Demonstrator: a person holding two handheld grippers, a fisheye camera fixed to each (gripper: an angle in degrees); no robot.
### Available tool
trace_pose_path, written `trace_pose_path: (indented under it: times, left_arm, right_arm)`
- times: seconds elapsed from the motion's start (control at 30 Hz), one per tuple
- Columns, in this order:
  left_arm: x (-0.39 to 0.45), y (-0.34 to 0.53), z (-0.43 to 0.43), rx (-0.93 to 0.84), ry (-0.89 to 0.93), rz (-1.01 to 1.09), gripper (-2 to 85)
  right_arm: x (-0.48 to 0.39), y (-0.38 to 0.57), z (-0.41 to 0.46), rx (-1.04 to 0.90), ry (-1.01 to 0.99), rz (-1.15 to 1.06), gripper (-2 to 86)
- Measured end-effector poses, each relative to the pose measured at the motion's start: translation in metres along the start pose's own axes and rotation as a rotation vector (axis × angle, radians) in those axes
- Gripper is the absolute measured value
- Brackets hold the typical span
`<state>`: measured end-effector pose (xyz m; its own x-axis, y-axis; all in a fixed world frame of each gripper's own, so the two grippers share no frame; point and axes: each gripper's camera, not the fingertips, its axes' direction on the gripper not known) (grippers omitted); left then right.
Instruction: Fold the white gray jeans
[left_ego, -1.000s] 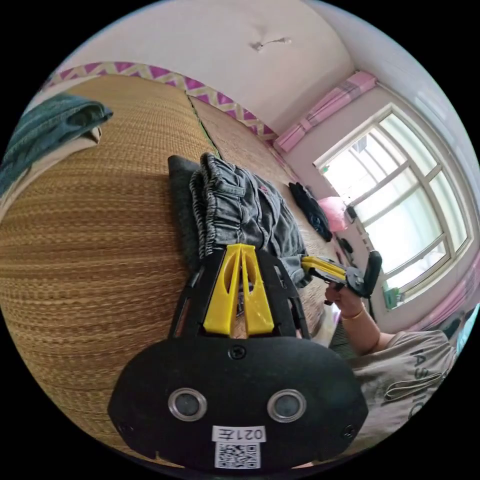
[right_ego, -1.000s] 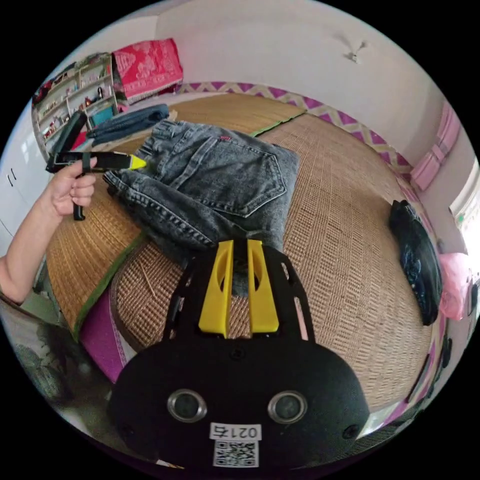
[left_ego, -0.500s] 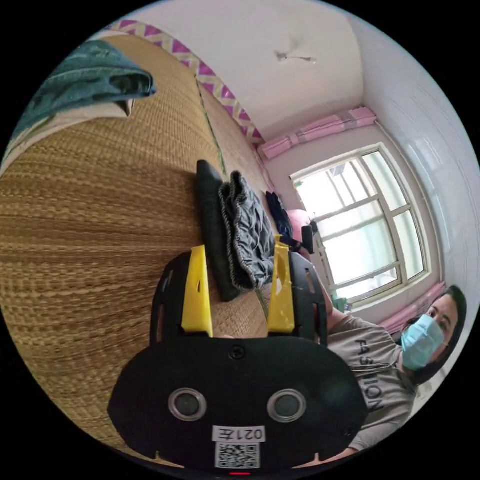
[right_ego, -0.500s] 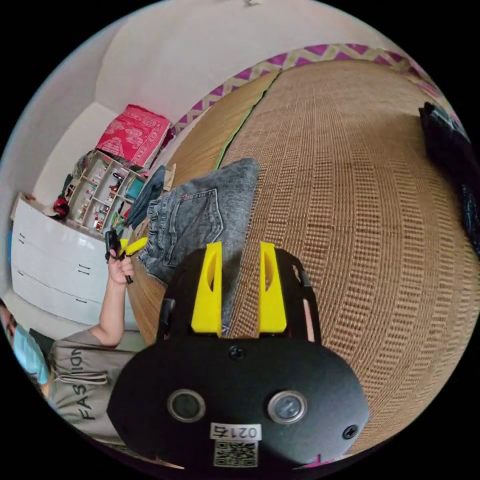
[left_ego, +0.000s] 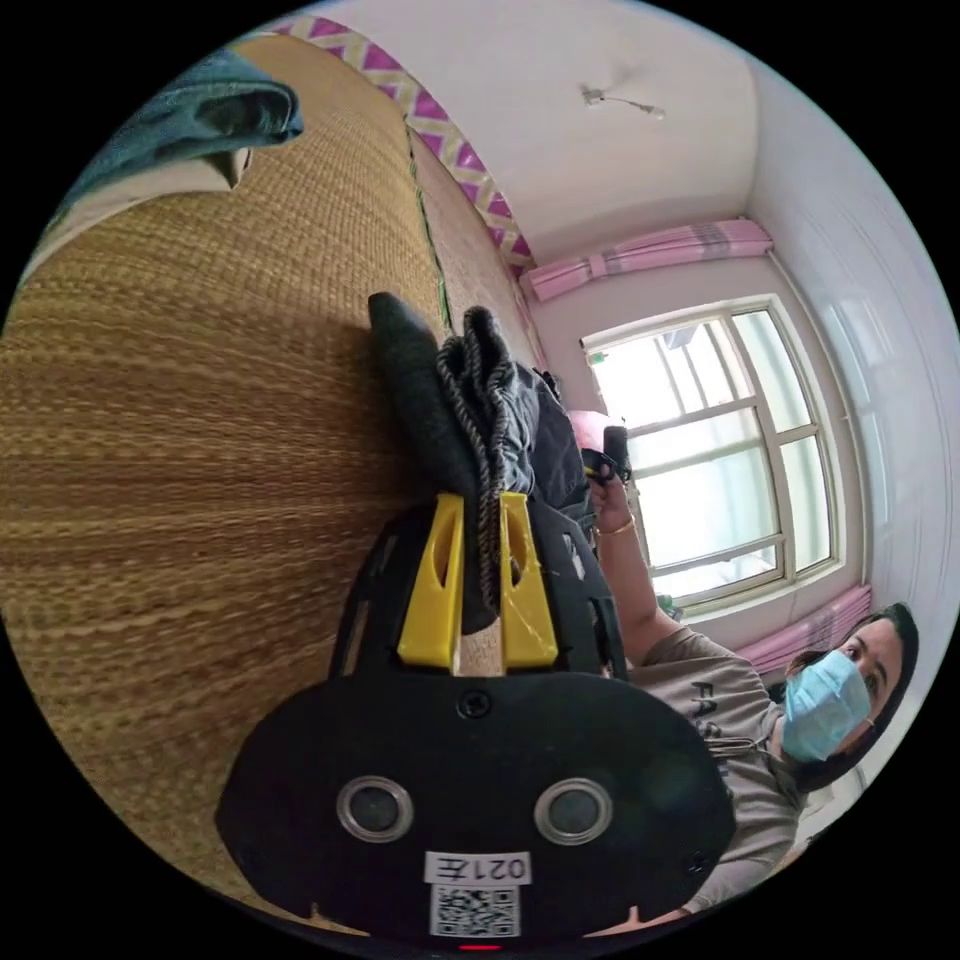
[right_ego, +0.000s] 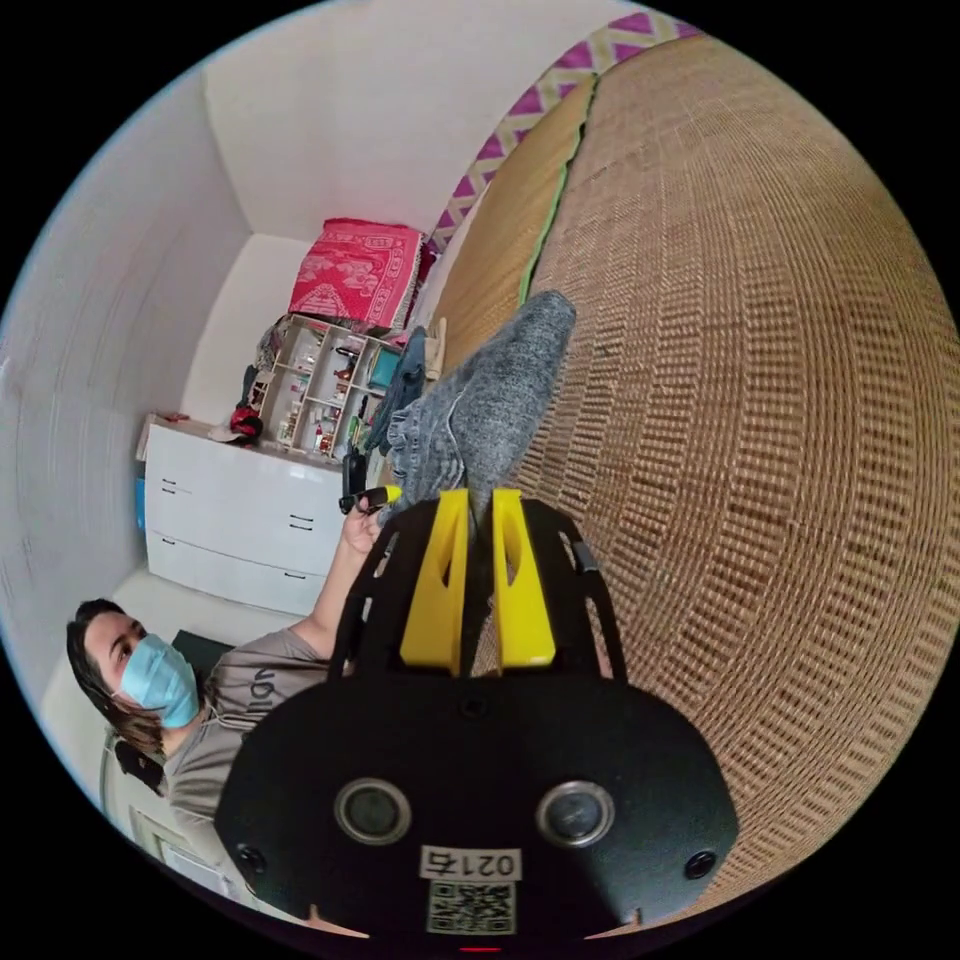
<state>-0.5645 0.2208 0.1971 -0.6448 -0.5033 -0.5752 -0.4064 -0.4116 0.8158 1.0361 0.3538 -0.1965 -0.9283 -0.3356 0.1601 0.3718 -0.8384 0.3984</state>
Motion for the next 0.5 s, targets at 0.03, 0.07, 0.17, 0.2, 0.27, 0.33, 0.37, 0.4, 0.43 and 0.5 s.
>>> trace_pose_path:
  times: [0.03, 0.07, 0.17, 0.2, 0.27, 0.33, 0.37, 0.4, 0.43, 0.5]
  left_arm:
    - [0.005, 0.008, -0.018, 0.038, 0.018, 0.001, 5.2]
    - [0.010, 0.015, -0.042, 0.079, 0.045, 0.013, 5.2]
    - [0.025, 0.034, -0.121, 0.202, 0.041, 0.050, 5.2]
    - [0.029, 0.038, -0.140, 0.230, 0.028, 0.059, 5.2]
    - [0.040, 0.053, -0.219, 0.348, -0.039, 0.083, 5.2]
    - [0.042, 0.064, -0.277, 0.439, -0.069, 0.085, 5.3]
    - [0.039, 0.069, -0.312, 0.496, -0.087, 0.084, 5.3]
    - [0.036, 0.072, -0.329, 0.527, -0.092, 0.076, 5.4]
    - [0.025, 0.078, -0.357, 0.591, -0.083, 0.053, 5.6]
    - [0.004, 0.084, -0.388, 0.661, -0.092, 0.026, 6.1]
  right_arm:
    - [-0.019, -0.004, -0.004, -0.001, 0.020, -0.043, 3.8]
    - [-0.042, -0.011, -0.005, -0.004, 0.055, -0.098, 3.6]
    - [-0.101, -0.040, 0.008, 0.008, 0.111, -0.211, 3.3]
    - [-0.112, -0.047, 0.014, 0.014, 0.115, -0.229, 3.3]
    - [-0.152, -0.084, 0.051, 0.017, 0.115, -0.296, 3.3]
    - [-0.183, -0.115, 0.087, 0.013, 0.092, -0.354, 3.3]
    - [-0.205, -0.138, 0.112, 0.007, 0.078, -0.383, 3.5]
    - [-0.217, -0.149, 0.125, 0.006, 0.074, -0.406, 3.6]
    - [-0.241, -0.169, 0.150, 0.006, 0.074, -0.466, 3.9]
    - [-0.271, -0.196, 0.186, 0.026, 0.108, -0.515, 4.3]
